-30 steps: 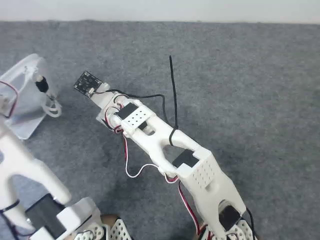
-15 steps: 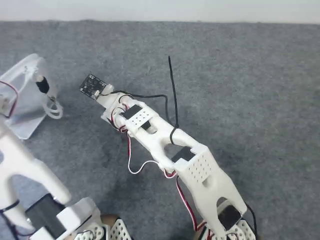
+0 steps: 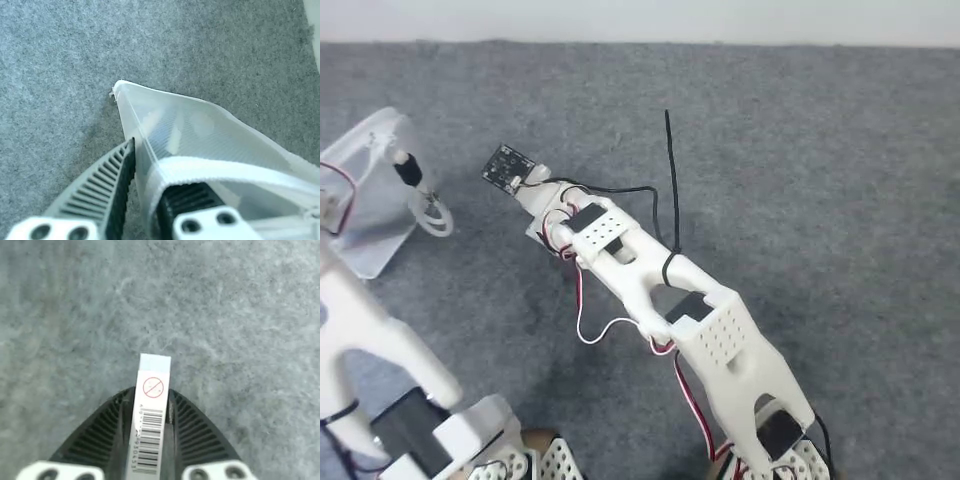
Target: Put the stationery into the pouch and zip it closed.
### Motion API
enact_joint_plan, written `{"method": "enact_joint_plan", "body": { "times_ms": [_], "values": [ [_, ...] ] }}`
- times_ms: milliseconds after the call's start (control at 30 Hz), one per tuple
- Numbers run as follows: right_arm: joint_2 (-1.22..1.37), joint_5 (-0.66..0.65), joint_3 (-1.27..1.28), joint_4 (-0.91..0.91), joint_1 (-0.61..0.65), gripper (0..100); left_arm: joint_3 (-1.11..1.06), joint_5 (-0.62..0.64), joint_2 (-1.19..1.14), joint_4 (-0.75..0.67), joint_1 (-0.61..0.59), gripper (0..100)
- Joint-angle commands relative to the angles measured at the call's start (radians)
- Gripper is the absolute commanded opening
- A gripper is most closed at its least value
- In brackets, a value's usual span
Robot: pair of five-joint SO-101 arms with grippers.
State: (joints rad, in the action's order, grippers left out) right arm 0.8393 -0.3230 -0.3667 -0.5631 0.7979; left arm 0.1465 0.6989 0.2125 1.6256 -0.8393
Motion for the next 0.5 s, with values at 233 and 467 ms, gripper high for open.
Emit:
{"method": "enact_joint_plan", "body": {
  "times_ms": [233, 467],
  "values": [
    [-0.168, -0.012, -0.017, -0.315, -0.01, 0.6, 0.036, 0.006, 0.064, -0.037, 0.003, 1],
    [-0.193, -0.009, -0.017, -0.449, -0.007, 3.1, 0.036, 0.006, 0.064, -0.037, 0.003, 1]
  ]
}}
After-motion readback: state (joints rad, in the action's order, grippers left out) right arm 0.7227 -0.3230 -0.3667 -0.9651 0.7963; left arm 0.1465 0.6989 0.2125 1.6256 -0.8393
